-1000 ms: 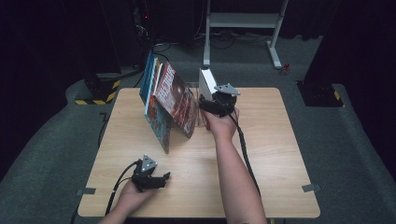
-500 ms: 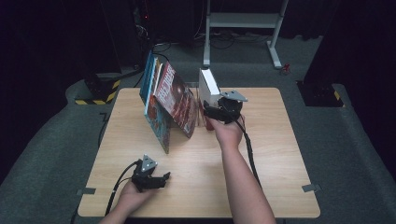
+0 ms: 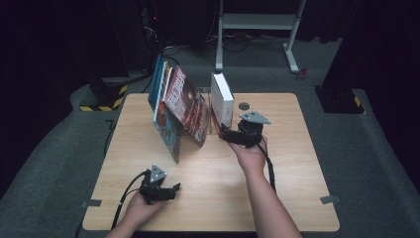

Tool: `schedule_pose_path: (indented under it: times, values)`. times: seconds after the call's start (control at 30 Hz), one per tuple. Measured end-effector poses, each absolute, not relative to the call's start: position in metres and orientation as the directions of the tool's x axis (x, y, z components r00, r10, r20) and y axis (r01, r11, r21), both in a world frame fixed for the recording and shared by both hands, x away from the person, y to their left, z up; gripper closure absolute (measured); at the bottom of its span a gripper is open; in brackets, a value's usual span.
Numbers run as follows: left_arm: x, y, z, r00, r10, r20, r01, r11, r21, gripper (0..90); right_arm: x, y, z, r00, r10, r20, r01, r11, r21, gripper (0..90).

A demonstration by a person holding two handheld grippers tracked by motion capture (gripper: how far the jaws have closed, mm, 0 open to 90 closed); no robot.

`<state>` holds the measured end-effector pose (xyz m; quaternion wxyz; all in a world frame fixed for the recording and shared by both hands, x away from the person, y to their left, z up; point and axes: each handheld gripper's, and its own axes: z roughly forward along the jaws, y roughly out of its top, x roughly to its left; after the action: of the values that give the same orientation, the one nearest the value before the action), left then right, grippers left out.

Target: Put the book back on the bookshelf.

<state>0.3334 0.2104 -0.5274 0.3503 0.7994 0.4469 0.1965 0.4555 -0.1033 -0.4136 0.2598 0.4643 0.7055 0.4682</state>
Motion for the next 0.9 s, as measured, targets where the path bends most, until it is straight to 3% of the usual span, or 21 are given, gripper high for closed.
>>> schedule_pose_path:
  times: [0.9]
  values:
    - [0.335, 0.210, -0.527, 0.517, 0.856, 0.007, 0.582, -0.358, 0.730, 17.2, 0.351, -0.183, -0.518, -0.387, 0.921, 0.032, 0.588, 0.220, 0.779, 9.1]
